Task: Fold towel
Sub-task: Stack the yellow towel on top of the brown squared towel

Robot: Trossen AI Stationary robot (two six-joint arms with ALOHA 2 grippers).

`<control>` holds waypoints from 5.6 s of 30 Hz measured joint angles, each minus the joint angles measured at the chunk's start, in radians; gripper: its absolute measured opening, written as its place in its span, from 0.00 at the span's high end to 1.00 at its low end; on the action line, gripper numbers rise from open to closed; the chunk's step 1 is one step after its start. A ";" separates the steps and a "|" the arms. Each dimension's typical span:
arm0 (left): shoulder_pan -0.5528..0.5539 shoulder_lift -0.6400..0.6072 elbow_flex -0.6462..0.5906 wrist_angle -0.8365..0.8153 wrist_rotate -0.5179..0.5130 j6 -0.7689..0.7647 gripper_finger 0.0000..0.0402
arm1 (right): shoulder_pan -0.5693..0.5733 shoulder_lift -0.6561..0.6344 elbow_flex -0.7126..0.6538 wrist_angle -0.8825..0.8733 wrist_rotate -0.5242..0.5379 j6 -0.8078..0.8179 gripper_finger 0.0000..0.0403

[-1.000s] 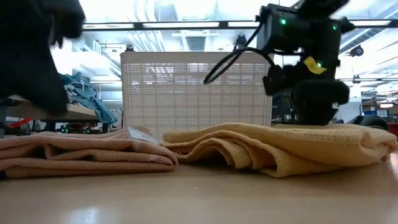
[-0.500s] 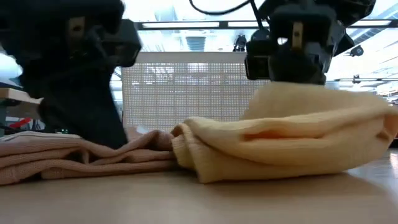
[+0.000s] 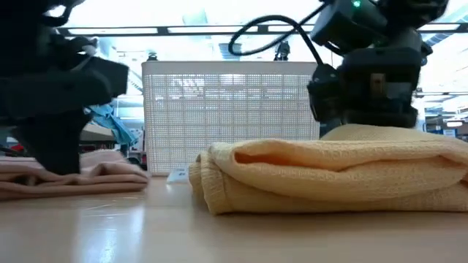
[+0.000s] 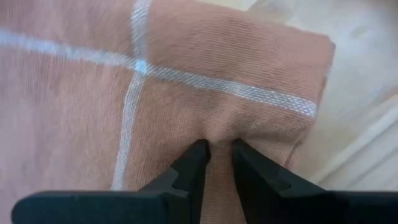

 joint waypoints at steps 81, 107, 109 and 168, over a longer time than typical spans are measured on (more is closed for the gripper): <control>0.101 -0.023 -0.127 1.276 0.118 0.457 0.81 | 0.010 0.024 0.031 0.635 -0.061 0.127 1.00; 0.001 -0.005 -0.153 0.975 0.145 0.242 0.81 | 0.061 -0.159 0.104 0.064 0.226 -0.040 1.00; 0.002 0.020 -0.153 0.992 0.112 0.257 0.81 | 0.062 -0.133 0.117 0.066 0.227 -0.042 1.00; 0.164 0.060 -0.006 0.765 0.078 0.705 0.81 | 0.078 0.280 0.330 0.069 0.355 -0.172 1.00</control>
